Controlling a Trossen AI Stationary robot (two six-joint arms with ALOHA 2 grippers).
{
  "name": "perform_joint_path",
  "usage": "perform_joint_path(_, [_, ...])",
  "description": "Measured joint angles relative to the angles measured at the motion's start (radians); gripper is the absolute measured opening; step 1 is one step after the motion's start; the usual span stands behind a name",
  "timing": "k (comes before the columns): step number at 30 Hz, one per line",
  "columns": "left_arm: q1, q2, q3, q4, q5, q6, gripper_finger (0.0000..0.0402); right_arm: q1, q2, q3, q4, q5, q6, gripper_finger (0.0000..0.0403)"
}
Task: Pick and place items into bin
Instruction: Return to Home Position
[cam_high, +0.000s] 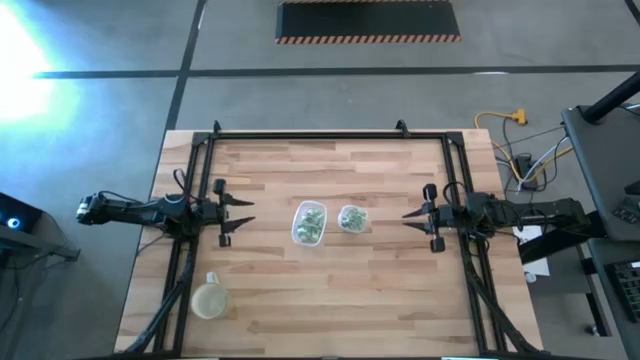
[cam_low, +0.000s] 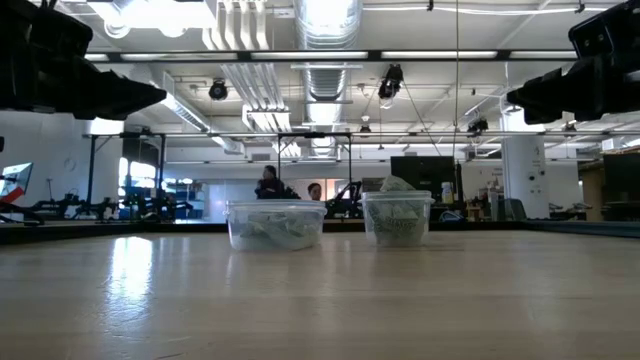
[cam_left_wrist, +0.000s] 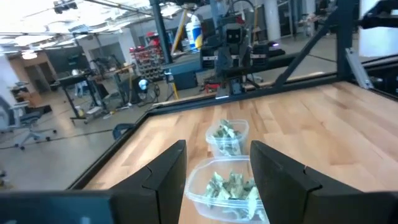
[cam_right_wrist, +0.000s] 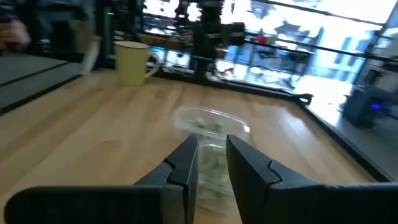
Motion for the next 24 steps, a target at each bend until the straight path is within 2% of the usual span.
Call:
perform_joint_path(6, [0.002, -0.031, -0.001, 0.003, -0.039, 0.000, 0.0162, -0.001, 0.002, 0.000, 0.019, 0.130, -0.003, 0.0072])
perform_joint_path(14, [0.035, -0.043, -0.001, 0.004, -0.061, 0.009, 0.0162, -0.006, 0.002, 0.000, 0.020, 0.141, -0.020, 0.0072])
perform_joint_path(21, [0.106, -0.043, -0.002, 0.004, -0.058, -0.001, 0.0162, -0.082, 0.002, 0.000, 0.020, 0.143, -0.002, 0.0072])
perform_joint_path(24, [0.117, -0.040, -0.002, 0.003, -0.054, -0.011, 0.0162, -0.106, 0.002, 0.000, 0.018, 0.111, 0.000, 0.0073])
